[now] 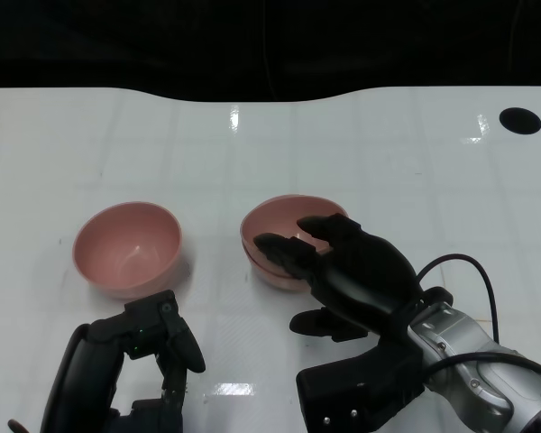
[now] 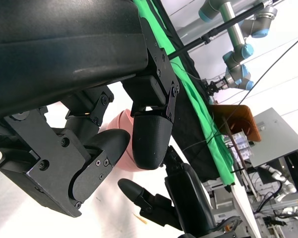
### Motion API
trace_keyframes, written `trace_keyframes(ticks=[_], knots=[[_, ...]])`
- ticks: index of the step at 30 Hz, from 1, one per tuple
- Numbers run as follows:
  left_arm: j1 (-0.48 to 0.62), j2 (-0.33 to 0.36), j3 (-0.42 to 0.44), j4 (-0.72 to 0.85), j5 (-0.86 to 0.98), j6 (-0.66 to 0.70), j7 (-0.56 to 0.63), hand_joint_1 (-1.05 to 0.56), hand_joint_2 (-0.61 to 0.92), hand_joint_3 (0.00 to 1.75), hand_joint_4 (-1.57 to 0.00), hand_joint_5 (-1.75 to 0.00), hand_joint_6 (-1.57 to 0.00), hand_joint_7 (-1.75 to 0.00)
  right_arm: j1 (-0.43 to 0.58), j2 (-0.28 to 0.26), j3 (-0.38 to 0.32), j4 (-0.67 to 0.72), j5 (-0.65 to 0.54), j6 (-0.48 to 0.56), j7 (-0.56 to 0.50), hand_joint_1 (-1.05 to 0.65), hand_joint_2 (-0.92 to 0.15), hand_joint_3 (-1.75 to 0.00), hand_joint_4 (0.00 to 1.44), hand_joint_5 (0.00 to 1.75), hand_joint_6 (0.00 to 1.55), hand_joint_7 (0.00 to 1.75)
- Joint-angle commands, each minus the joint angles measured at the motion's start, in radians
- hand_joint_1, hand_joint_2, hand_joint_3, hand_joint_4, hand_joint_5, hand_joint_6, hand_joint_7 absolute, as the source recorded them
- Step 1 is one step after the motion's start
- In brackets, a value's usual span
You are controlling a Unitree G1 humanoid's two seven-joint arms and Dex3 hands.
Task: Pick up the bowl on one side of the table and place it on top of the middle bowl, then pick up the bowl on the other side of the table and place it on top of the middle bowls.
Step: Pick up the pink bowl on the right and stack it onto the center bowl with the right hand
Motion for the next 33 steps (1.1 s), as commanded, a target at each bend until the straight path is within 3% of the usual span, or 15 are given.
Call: trace_keyframes(ticks=[1, 6, 13, 23, 27, 30, 33], knots=[[-0.002, 0.009, 0.010, 0.013, -0.007, -0.014, 0.010, -0.07, 0.26, 1.57, -0.90, -1.72, -0.87, -1.49, 0.002, -0.018, 0.005, 0.029, -0.001, 0.008, 0.006, -0.75, -0.92, -0.39, 0.00, 0.27, 0.15, 0.01], [0.000, 0.010, 0.009, 0.015, -0.015, -0.021, 0.006, -0.08, 0.26, 1.55, -0.89, -1.72, -0.87, -1.49, -0.001, -0.018, 0.009, 0.051, -0.003, -0.002, -0.021, -0.75, -0.92, -0.41, 0.00, 0.24, 0.13, 0.01], [0.002, 0.010, 0.008, 0.012, -0.018, -0.016, 0.006, -0.08, 0.27, 1.54, -0.88, -1.72, -0.87, -1.48, 0.017, -0.014, -0.016, 0.016, 0.018, -0.041, -0.148, -0.73, -0.92, -0.44, 0.00, 0.14, 0.06, 0.00], [-0.005, 0.012, 0.012, 0.017, -0.018, -0.017, 0.008, -0.06, 0.28, 1.52, -0.88, -1.73, -0.87, -1.49, 0.095, -0.039, -0.083, -0.185, 0.043, -0.028, -0.120, -0.67, -0.92, -0.51, 0.01, 0.13, 0.05, 0.02], [-0.006, 0.012, 0.011, 0.017, -0.028, -0.016, 0.003, -0.07, 0.29, 1.53, -0.88, -1.72, -0.86, -1.49, 0.145, -0.043, -0.114, -0.273, 0.050, -0.001, -0.107, -0.57, -0.92, -0.30, 0.00, 0.51, 0.19, 0.12], [-0.009, 0.014, 0.011, 0.019, -0.027, -0.017, 0.004, -0.08, 0.28, 1.52, -0.88, -1.73, -0.87, -1.49, 0.189, -0.051, -0.143, -0.348, 0.066, 0.015, -0.076, -0.45, -0.92, -0.15, 0.05, 0.91, 0.38, 0.21], [-0.012, 0.015, 0.012, 0.022, -0.027, -0.020, 0.006, -0.07, 0.28, 1.53, -0.88, -1.73, -0.86, -1.50, 0.224, -0.052, -0.169, -0.394, 0.088, 0.008, -0.071, -0.40, -0.91, -0.09, 0.17, 1.00, 0.51, 0.27]])
